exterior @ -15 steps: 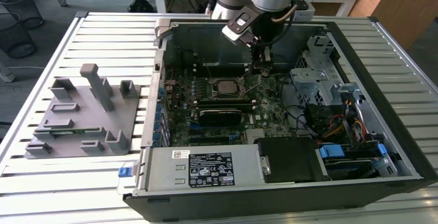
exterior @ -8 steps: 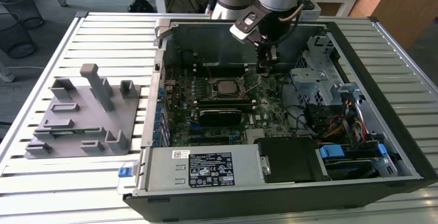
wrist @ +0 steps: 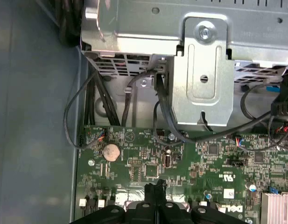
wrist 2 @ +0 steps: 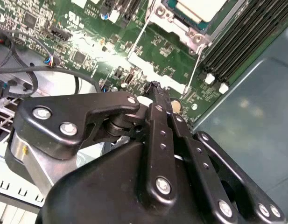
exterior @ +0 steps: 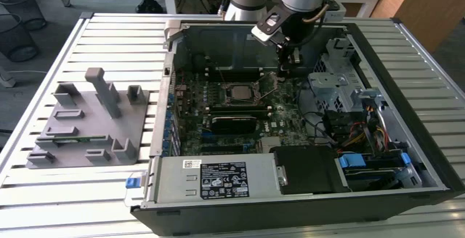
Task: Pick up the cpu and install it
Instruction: 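Close the cpu cover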
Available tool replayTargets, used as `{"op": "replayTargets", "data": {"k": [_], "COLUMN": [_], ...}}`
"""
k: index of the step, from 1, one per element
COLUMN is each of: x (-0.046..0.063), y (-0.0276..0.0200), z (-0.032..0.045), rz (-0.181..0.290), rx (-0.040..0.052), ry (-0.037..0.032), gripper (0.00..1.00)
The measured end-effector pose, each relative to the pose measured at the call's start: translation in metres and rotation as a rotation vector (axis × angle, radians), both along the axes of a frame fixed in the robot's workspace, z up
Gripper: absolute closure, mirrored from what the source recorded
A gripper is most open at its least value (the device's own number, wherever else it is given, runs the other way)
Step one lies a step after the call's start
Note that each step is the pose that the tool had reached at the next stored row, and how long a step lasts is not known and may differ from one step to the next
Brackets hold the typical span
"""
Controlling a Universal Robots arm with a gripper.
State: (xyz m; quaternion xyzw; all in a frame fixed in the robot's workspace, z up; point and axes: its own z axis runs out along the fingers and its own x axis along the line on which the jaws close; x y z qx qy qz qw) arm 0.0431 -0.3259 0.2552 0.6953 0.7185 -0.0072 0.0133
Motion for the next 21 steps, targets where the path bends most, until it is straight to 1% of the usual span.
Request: {"op": "replayTargets", "data": {"k": [6, 8, 15, 21], "x": [0.006, 0.007, 0.007, -0.004], "y": [0.0, 0.0, -0.0005, -0.0005], "z": [-0.0028, -0.0045, -0.0148, -0.0157], "rz": [0.0, 0.0, 0.0, 0.0], "rx": [0.0, 0.0001, 0.0001, 0.0], "ry": [0.0029, 0.0033, 0.0045, 0.0046], "gripper": [0.89, 0.89, 0.89, 0.89]}}
